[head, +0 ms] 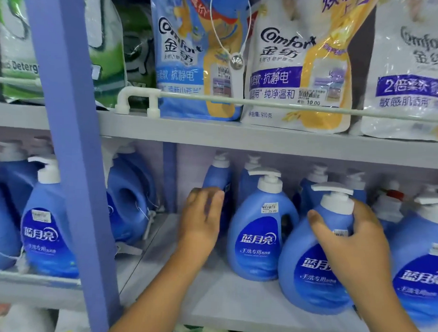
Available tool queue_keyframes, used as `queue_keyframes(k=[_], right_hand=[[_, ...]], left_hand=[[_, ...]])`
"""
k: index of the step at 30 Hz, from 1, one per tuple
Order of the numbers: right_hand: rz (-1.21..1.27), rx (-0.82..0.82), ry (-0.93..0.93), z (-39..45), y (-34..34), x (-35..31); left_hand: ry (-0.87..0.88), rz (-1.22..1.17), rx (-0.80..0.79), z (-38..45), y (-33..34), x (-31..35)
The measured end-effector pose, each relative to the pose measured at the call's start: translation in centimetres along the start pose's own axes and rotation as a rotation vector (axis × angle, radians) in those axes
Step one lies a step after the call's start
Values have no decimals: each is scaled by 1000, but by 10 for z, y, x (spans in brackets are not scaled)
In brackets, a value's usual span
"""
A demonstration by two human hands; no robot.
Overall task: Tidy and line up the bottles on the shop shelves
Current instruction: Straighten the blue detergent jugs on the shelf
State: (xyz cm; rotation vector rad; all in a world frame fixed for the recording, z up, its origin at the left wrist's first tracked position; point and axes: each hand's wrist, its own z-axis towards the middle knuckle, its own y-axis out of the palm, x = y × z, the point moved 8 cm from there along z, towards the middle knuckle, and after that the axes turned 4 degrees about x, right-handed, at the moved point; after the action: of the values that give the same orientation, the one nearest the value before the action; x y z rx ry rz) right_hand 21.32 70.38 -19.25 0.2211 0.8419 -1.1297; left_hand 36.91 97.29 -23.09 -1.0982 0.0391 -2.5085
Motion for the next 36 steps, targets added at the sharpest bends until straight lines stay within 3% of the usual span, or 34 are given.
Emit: queue_keyframes(k=[2, 4, 6, 11, 14, 20, 25, 30, 32, 34, 36], right_hand=[[-3, 14, -11, 0, 1, 1], [2, 20, -23, 0, 1, 0], [9, 19, -27, 0, 2, 0], [25, 24, -45, -1, 2, -3], [23, 23, -53, -1, 2, -3], [56, 35, -79, -1, 2, -3], [62, 18, -72, 0, 5, -1], [88, -9, -58, 1, 8, 0], [97, -21, -54, 1, 8, 0], [109, -25, -52, 3, 7, -1], [113, -29, -53, 3, 8, -2]], left_hand=[[-182, 94, 70, 21, -1, -23], [-280, 133, -108, 29, 23, -41], [-282, 161, -183, 31, 36, -55], [-273, 36, -96, 54, 12, -91], [-206, 279, 35, 59, 0, -104], [-183, 407, 90, 58, 11, -96], [-229, 549, -12, 59, 42, -75], [-252, 425, -70, 56, 32, -80], [-189, 362, -9, 50, 23, -55], [-161, 122, 22, 38, 16, -26], [-245, -142, -289, 9, 37, 3]])
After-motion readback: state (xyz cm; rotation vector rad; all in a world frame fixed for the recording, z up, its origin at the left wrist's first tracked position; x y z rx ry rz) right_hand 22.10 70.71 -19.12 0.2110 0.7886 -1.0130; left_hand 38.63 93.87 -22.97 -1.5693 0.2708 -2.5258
